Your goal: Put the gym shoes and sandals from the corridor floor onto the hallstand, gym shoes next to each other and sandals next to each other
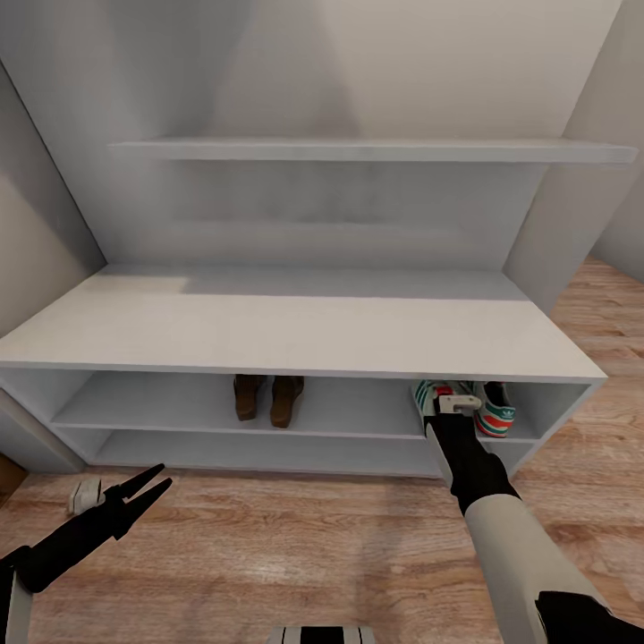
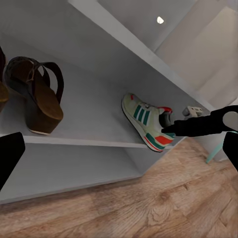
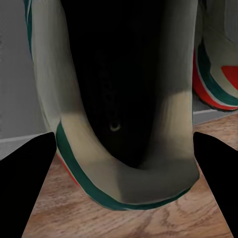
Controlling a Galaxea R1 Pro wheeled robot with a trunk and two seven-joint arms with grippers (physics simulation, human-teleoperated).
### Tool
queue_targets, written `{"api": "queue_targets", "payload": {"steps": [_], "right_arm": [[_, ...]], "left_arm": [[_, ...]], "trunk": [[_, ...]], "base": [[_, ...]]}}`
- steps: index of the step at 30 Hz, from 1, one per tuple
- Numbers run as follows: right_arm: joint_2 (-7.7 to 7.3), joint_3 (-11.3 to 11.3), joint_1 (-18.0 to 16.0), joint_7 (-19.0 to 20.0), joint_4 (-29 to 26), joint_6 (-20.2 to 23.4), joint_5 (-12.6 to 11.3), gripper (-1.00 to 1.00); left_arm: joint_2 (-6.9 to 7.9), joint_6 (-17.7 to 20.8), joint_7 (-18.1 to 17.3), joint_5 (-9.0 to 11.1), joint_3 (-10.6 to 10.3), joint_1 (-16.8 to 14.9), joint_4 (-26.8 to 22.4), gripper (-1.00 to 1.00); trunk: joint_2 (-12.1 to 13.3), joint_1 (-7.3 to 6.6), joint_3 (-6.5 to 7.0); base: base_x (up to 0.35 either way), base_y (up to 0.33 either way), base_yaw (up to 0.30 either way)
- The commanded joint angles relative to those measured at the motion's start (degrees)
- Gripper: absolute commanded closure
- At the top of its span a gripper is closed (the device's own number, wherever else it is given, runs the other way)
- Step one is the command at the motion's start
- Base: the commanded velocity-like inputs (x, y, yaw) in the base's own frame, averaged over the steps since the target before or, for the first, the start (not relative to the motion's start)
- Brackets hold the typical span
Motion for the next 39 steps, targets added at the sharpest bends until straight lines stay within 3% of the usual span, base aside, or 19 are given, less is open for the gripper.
{"api": "queue_targets", "payload": {"steps": [1,13,39], "right_arm": [[0.00,0.0,0.0,0.0,0.0,0.0,0.0,1.00],[0.00,0.0,0.0,0.0,0.0,-0.1,0.0,1.00],[0.00,0.0,0.0,0.0,0.0,-0.1,0.1,1.00]], "left_arm": [[0.00,0.0,0.0,0.0,0.0,0.0,0.0,-1.00],[0.00,0.0,0.0,0.0,0.0,0.0,0.0,-1.00],[0.00,0.0,0.0,0.0,0.0,0.0,-0.1,-1.00]], "trunk": [[0.0,0.00,0.00],[0.0,0.00,0.00],[0.0,0.00,0.00]], "base": [[0.000,0.000,0.000],[0.113,-0.028,0.000],[0.008,-0.005,0.000]]}}
